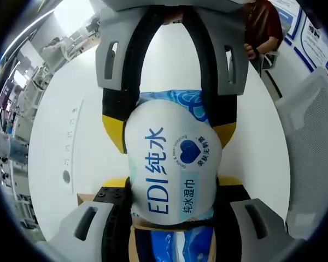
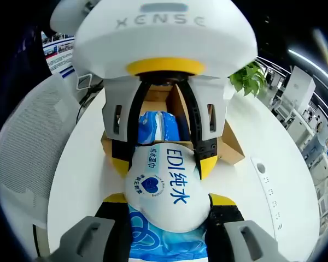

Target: Operate the shoe box by opening the lid, removing the specified soft item, and placing it in the target area until the item is outside and the box remains undamaged.

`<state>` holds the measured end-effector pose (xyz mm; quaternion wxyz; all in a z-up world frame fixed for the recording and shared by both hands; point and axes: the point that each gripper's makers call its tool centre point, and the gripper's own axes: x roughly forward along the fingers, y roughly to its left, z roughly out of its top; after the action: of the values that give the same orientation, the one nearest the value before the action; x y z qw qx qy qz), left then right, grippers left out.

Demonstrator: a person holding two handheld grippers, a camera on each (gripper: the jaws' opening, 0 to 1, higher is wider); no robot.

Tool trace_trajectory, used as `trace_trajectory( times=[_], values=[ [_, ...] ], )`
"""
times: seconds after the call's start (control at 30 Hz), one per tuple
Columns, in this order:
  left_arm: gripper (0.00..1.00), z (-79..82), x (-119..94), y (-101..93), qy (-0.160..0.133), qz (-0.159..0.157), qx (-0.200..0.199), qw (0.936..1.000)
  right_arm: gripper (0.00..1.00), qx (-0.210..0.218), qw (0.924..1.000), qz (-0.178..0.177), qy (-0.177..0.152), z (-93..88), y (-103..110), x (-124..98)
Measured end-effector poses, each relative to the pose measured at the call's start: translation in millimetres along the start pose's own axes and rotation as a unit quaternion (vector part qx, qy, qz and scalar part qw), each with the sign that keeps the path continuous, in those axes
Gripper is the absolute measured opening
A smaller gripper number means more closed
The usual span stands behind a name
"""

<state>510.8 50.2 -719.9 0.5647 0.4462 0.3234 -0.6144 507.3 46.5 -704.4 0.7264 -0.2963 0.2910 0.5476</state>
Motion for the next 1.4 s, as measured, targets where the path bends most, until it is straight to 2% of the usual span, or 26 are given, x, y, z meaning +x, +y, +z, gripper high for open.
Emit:
trace_trajectory(
  times=[0.63,1.4],
  values=[
    [0.59,-12.9,23.3,0.5,0.007,-0.003,-0.013,0.9999,0.49,-0.006,1.0000,0.006,-0.005,-15.9,-0.6,21.8],
    [0.59,-23.2,37.3,-2.7,0.014,-0.011,-0.020,0.9996,0.49,-0.008,0.9999,0.011,-0.009,-24.7,2.6,38.1]
  ],
)
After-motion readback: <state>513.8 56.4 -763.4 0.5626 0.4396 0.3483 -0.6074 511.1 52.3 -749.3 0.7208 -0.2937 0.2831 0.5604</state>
